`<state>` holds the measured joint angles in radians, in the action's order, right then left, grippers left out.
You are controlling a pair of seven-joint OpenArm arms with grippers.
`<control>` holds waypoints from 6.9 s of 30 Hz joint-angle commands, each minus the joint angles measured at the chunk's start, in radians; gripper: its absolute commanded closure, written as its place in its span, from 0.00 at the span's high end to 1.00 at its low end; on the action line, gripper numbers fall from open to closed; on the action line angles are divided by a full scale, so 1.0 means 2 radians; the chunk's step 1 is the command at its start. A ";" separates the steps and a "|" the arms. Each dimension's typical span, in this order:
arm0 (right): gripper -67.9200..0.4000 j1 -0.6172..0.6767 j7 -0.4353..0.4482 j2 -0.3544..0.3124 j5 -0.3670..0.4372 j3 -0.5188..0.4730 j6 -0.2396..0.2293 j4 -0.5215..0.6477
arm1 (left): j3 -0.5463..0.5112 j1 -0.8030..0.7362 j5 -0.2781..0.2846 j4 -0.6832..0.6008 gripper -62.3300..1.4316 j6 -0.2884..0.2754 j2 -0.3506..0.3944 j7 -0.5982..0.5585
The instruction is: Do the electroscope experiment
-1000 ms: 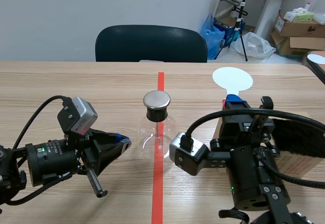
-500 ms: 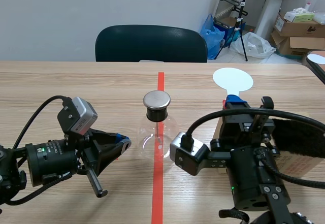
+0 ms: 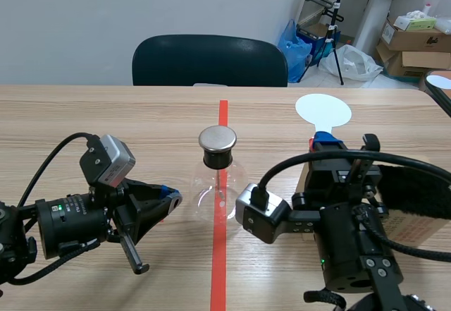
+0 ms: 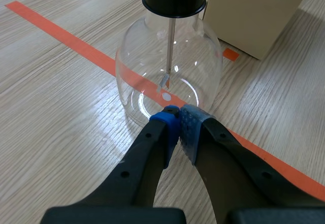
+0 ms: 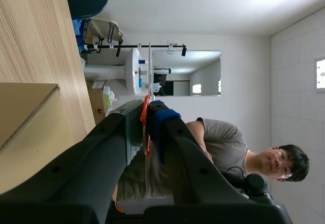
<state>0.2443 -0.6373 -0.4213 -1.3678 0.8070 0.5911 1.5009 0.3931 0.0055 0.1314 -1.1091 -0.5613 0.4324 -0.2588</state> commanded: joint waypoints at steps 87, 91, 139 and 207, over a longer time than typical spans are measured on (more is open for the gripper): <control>0.02 -0.007 0.002 -0.002 0.000 -0.004 0.007 0.010 | -0.004 -0.003 0.006 -0.009 0.07 -0.001 0.000 -0.007; 0.02 -0.006 0.007 -0.002 0.018 -0.005 0.010 0.010 | -0.004 -0.003 0.006 -0.009 0.07 -0.001 0.000 -0.007; 0.02 0.191 0.630 0.187 0.131 -0.549 0.096 -0.059 | -0.278 -0.404 -0.014 -0.369 1.00 -0.067 0.082 -0.146; 0.02 0.162 0.693 0.181 0.084 -0.560 0.082 -0.132 | -0.278 -0.402 -0.024 -0.369 1.00 -0.067 0.082 -0.160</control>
<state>0.5674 0.7486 -0.0635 -1.2007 -0.3252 0.7353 1.2232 -0.1696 -0.8001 0.0719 -1.8420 -0.6945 0.6014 -0.5625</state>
